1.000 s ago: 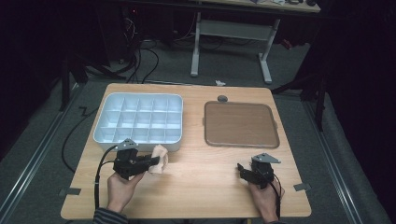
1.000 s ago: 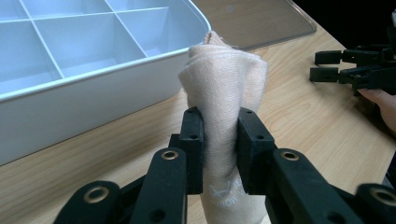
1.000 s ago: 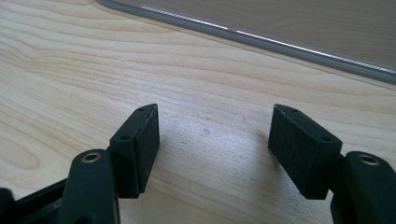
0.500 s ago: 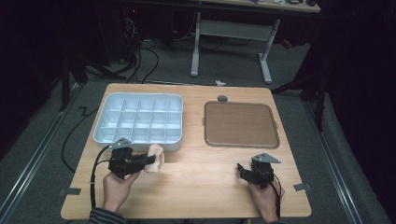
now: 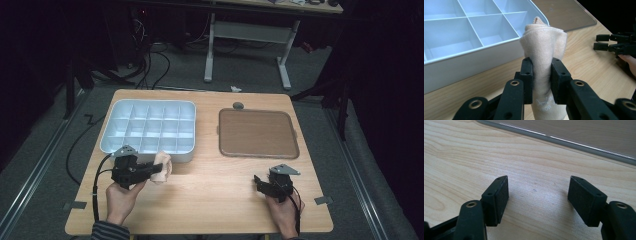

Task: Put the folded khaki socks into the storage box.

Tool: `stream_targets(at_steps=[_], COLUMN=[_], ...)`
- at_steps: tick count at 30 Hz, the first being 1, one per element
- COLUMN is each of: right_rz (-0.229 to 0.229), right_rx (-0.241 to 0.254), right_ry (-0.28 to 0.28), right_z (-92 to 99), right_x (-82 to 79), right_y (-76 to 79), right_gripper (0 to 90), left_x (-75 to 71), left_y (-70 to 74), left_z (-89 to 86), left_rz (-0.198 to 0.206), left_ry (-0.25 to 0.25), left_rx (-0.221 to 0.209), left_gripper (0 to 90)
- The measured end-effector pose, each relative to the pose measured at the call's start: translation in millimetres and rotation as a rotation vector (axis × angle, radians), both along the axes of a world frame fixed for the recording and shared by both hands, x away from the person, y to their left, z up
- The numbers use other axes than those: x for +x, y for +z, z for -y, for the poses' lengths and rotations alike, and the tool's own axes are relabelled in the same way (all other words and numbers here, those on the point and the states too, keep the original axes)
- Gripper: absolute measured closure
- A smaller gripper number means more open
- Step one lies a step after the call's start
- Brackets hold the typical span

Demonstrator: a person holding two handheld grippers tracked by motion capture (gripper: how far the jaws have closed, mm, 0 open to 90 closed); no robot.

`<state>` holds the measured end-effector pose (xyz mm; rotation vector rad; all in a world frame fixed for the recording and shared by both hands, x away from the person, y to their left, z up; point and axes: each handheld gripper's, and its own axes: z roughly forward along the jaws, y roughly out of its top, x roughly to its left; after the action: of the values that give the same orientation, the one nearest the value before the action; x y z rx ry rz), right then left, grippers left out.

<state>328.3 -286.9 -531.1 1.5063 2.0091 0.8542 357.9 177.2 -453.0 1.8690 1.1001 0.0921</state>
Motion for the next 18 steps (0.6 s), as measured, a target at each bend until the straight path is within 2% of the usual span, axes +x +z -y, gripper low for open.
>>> stream_targets(at_steps=[9,18], right_rz=[0.001,0.001], right_rx=[-0.004,-0.004], right_ry=[0.002,0.002], right_z=[-0.2,-0.2], right_x=[0.1,0.1], right_y=[-0.1,-0.1], right_gripper=[33.3,33.3], left_x=[3.4,6.3], left_y=[4.1,8.2], left_z=[-3.9,-7.9], left_rz=[0.006,0.012], left_ry=[0.008,0.018], left_rx=[0.015,0.013], left_gripper=[74.7,74.7])
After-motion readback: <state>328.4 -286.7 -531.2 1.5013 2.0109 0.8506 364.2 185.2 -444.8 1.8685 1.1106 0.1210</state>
